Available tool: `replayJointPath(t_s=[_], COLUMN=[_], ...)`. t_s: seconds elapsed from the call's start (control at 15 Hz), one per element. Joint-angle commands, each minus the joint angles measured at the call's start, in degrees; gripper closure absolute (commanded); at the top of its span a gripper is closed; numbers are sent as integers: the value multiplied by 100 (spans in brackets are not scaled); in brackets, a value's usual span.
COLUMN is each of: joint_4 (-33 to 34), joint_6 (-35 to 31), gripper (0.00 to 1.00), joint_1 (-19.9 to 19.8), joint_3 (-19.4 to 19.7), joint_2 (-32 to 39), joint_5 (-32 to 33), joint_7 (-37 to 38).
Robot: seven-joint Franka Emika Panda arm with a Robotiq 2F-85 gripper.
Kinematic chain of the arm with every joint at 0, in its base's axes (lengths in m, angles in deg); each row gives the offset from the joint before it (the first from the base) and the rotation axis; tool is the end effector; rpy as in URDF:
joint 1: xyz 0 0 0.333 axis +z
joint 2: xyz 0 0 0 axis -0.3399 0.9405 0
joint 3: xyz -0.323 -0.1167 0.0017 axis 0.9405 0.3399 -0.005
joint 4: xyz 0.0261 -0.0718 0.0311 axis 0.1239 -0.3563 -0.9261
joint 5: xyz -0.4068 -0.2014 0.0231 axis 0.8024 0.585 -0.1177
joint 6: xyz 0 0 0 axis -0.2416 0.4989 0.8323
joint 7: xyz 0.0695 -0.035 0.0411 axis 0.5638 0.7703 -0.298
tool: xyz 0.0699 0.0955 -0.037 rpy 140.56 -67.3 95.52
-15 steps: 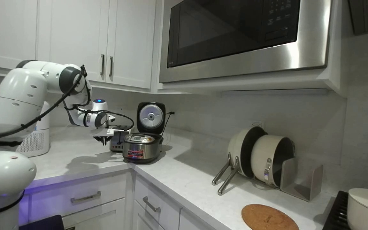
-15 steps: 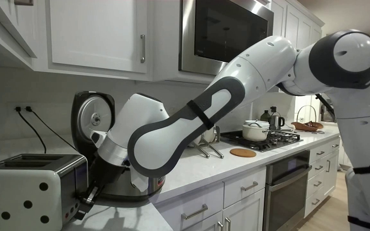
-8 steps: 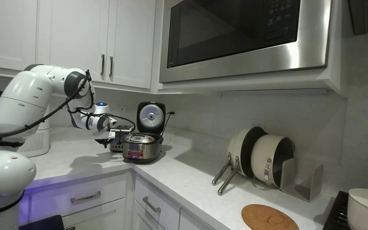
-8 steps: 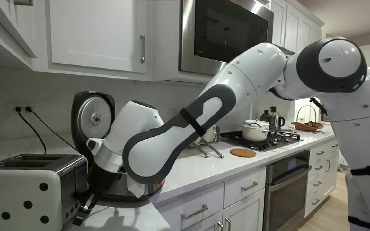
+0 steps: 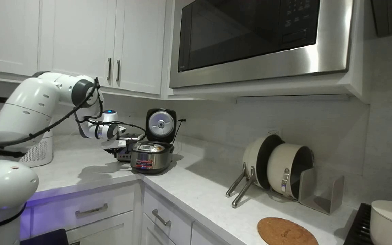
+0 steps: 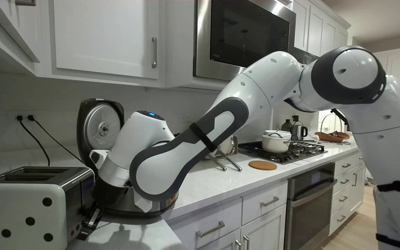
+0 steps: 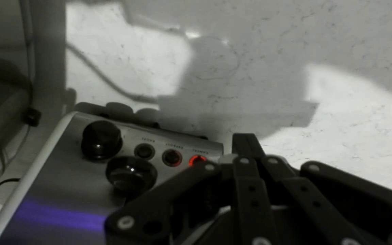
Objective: Push the lever on the toaster upwards
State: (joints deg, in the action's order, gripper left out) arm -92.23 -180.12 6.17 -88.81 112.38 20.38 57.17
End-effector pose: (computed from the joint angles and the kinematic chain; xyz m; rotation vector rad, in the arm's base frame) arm 0.5065 0.5255 0.3268 -2.3786 -1.6369 -0.7149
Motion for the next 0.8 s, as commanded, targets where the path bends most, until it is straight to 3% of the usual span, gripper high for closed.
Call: replayJointPath(t_s=[0.0, 0.73], joint_4=[305, 479], joint_6=[177, -61], gripper=[100, 100], joint_1=[99, 125], joint_3=[130, 166], joint_2=[133, 432], joint_5=[323, 466], joint_7=[299, 313])
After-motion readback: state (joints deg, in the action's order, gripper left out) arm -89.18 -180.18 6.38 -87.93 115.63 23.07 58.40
